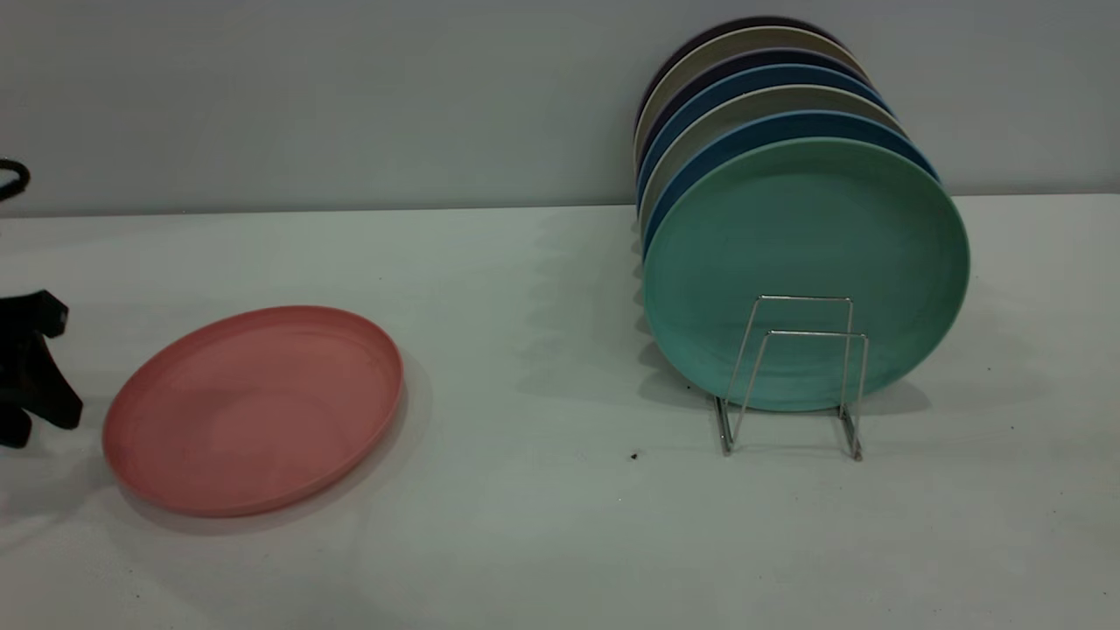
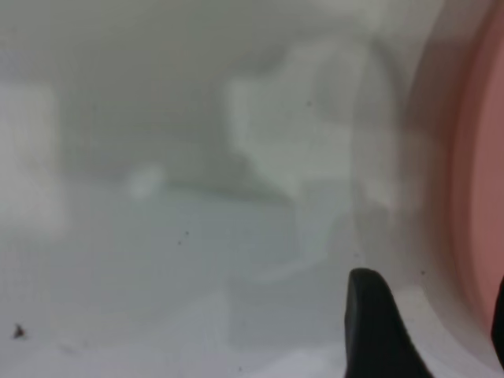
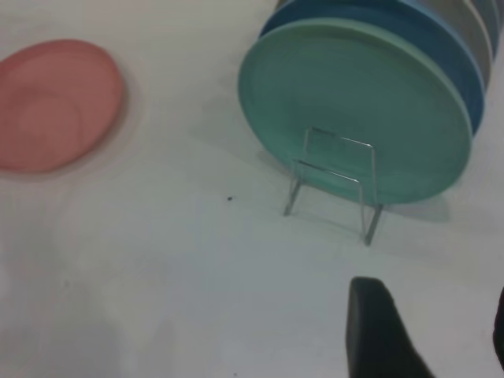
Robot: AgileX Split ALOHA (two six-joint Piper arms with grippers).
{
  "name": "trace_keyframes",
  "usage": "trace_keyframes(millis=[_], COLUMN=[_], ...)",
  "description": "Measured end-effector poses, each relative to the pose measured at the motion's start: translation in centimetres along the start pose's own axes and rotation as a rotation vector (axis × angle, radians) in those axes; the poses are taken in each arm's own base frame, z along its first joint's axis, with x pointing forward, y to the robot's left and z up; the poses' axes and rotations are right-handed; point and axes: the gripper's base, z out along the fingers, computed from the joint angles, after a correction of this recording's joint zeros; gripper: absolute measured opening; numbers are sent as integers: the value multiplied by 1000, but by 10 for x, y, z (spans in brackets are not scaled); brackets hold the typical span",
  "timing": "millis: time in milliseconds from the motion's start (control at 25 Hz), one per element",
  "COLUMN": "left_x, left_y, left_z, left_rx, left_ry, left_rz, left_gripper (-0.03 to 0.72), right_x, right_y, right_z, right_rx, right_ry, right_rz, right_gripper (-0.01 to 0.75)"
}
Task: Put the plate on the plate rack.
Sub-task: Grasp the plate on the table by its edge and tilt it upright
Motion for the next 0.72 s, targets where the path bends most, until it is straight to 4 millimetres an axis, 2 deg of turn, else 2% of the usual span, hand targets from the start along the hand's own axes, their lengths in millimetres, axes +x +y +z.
trace_keyframes(millis=[280, 560, 720], left_x=[-6, -10, -10], left_y=[0, -1, -9], left_z=[7, 6, 13], left_rx=[23, 32, 49], left_ry=[-20, -37, -33], left_rz=[-68, -69, -38], left_gripper=[393, 393, 393], right_x=[-1, -2, -2], right_y=[1, 1, 1], right_z=[1, 1, 1], right_rx=[-10, -12, -18], right_ry=[-9, -14, -20], right_rz=[-12, -6, -8], right_gripper=[377, 377, 377])
